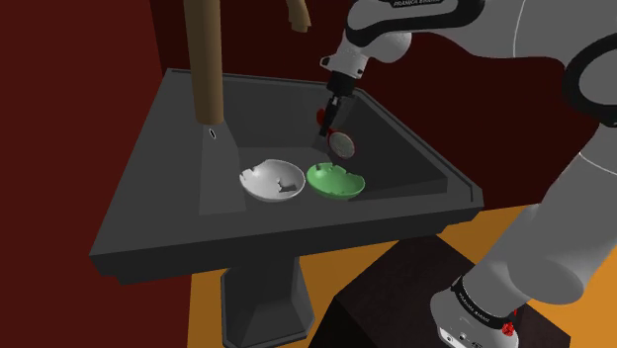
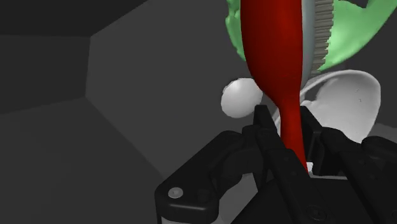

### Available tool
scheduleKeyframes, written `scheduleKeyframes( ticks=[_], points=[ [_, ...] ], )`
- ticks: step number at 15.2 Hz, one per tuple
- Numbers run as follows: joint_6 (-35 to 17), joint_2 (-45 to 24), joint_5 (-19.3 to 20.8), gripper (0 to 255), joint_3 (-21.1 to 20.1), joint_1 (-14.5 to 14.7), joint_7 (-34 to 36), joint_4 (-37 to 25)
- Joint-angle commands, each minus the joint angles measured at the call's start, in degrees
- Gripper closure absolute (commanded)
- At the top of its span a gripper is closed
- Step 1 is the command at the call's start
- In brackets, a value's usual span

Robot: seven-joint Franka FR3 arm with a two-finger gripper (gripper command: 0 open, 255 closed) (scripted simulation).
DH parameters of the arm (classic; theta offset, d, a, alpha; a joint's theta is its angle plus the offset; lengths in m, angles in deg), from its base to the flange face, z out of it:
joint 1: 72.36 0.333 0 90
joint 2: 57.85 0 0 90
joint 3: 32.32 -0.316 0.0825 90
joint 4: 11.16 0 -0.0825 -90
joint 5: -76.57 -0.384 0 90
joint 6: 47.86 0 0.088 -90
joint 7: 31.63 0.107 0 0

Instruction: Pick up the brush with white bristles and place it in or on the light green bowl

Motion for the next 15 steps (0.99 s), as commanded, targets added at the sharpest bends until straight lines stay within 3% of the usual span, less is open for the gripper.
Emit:
scheduleKeyframes(
  ticks=[1, 8, 15],
  points=[
    [-1.0, 4.7, 0.3, 255, -0.1, 0.3, 0.1, 5.5],
    [-2.7, 21.3, 1.7, 255, -0.4, 0.0, 0.3, 23.6],
    [-7.8, 19.8, 0.9, 255, -0.5, 0.1, -1.5, 27.6]
  ],
)
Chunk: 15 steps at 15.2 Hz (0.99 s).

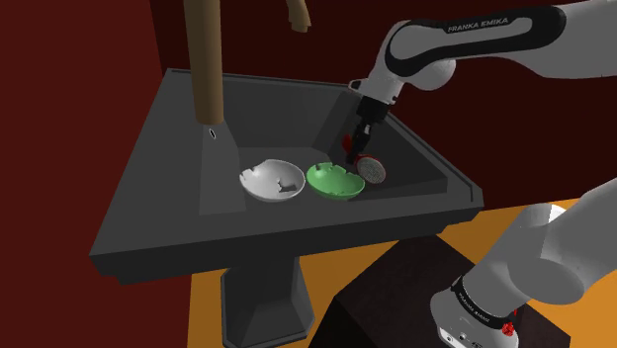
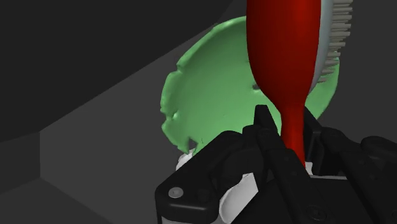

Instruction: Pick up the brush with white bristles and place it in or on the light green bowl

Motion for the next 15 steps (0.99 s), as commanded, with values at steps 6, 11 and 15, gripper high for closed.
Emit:
scheduleKeyframes(
  ticks=[6, 11, 15],
  points=[
    [-4.6, -2.3, -0.7, 255, -0.3, -0.6, -2.2, 3.7],
    [-5.1, -2.6, -1.1, 255, -1.6, -1.9, -2.6, 4.0],
    [-5.0, -2.6, -1.2, 255, -2.4, -2.7, -2.8, 4.0]
  ],
)
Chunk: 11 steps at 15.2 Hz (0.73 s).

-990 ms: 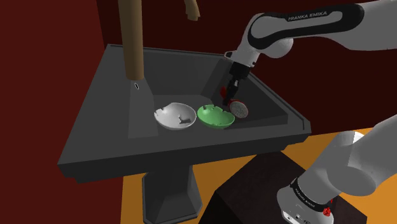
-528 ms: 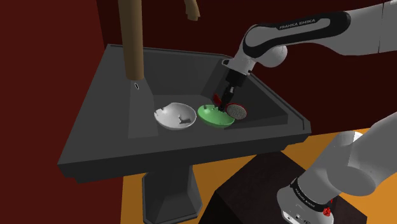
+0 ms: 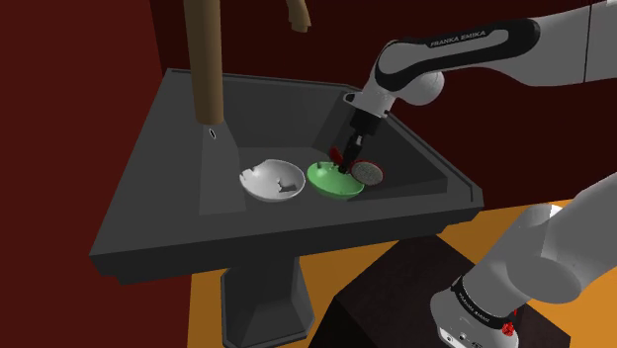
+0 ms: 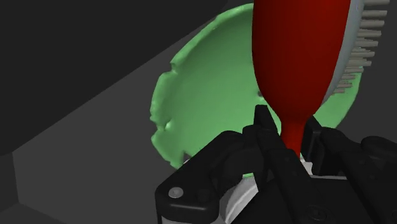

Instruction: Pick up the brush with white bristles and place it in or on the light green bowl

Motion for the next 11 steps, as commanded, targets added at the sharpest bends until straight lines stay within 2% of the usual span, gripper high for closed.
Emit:
scheduleKeyframes(
  ticks=[1, 6, 10, 11],
  points=[
    [0.4, -0.3, 3.9, 0, 0.0, -0.4, 0.0, 0.2],
    [0.0, 0.3, 3.9, 0, 0.1, -0.5, -0.2, 1.2],
    [7.3, 1.7, 5.6, 0, 1.4, -1.6, 0.5, -4.5],
    [7.3, 1.7, 5.6, 0, 1.4, -1.6, 0.5, -4.5]
  ],
)
